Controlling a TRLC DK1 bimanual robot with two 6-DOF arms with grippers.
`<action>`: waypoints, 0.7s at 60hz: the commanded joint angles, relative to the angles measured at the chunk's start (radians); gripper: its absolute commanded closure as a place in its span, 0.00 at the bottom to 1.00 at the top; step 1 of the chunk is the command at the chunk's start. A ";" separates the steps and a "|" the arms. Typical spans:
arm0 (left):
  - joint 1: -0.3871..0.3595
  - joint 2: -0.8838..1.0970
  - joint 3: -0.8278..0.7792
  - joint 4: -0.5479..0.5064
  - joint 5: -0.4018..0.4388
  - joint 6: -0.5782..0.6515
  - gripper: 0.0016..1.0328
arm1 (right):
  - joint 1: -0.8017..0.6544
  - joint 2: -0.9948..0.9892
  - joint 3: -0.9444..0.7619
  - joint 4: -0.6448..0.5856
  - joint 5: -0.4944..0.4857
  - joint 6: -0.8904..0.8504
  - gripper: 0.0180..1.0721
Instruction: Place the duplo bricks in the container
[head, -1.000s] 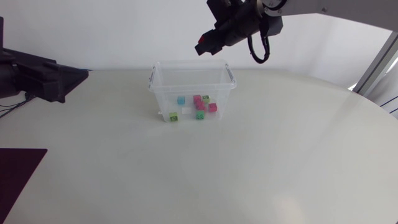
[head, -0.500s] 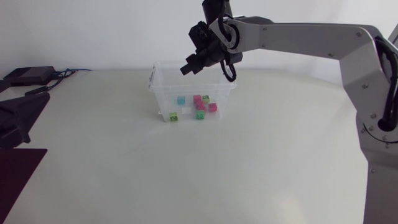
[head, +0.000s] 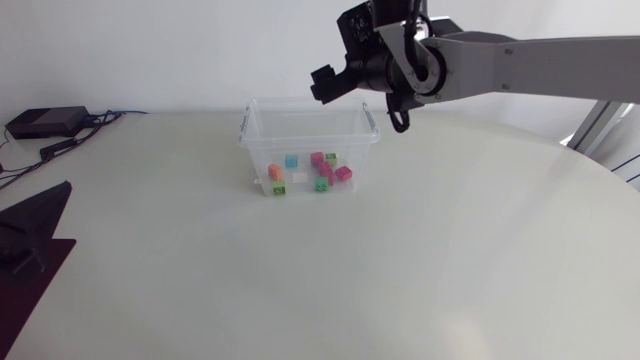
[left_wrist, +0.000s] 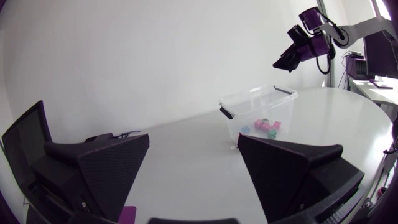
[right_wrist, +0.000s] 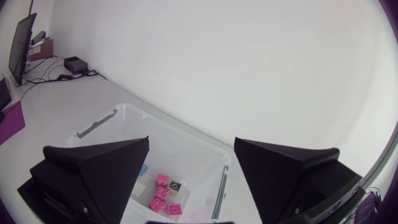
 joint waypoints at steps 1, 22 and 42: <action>0.027 -0.019 -0.044 0.025 0.001 0.022 0.04 | -0.028 -0.130 -0.103 0.026 0.021 0.020 0.04; 0.056 -0.055 -0.116 0.083 0.015 0.013 0.04 | -0.163 -0.589 -0.508 0.054 0.024 -0.018 0.04; 0.040 -0.127 -0.190 0.180 0.022 -0.068 0.04 | -0.304 -1.008 -0.849 0.060 0.027 -0.049 0.04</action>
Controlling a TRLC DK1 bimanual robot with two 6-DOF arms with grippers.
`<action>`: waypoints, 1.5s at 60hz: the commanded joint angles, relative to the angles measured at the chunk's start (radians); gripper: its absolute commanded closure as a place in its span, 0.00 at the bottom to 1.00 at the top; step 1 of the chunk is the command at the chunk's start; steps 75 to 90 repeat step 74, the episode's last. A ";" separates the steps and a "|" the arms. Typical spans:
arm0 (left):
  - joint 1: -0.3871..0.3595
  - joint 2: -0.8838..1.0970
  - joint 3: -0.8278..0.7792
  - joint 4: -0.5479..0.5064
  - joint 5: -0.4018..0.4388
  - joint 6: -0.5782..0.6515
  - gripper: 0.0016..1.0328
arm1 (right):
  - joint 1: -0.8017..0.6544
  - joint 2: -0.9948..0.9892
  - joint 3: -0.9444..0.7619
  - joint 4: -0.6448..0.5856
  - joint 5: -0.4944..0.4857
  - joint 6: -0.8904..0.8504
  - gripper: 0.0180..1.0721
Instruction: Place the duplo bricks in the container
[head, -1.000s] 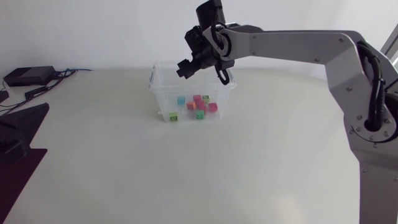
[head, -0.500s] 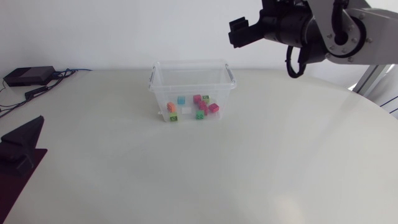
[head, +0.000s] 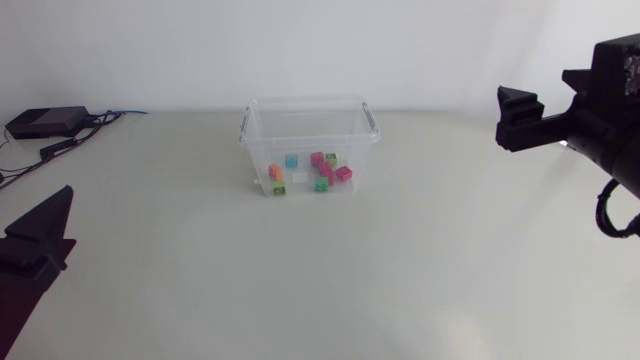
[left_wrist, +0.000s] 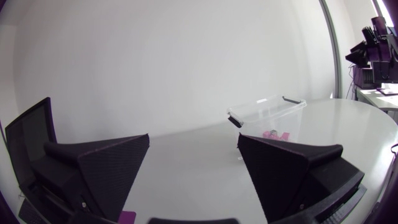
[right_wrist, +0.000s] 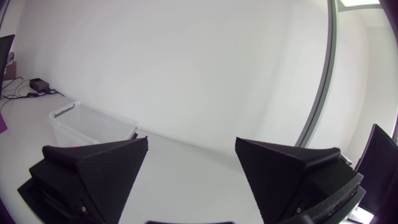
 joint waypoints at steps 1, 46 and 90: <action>-0.009 -0.010 -0.033 0.027 0.006 -0.022 0.04 | -0.034 -0.096 -0.098 0.010 0.006 -0.007 0.04; -0.116 -0.075 -0.311 0.254 -0.126 -0.162 0.04 | -0.187 -0.626 -0.540 -0.044 -0.147 0.177 0.04; -0.176 -0.103 -0.443 0.345 -0.201 -0.242 0.04 | -0.236 -0.807 -0.699 -0.079 -0.234 0.266 0.04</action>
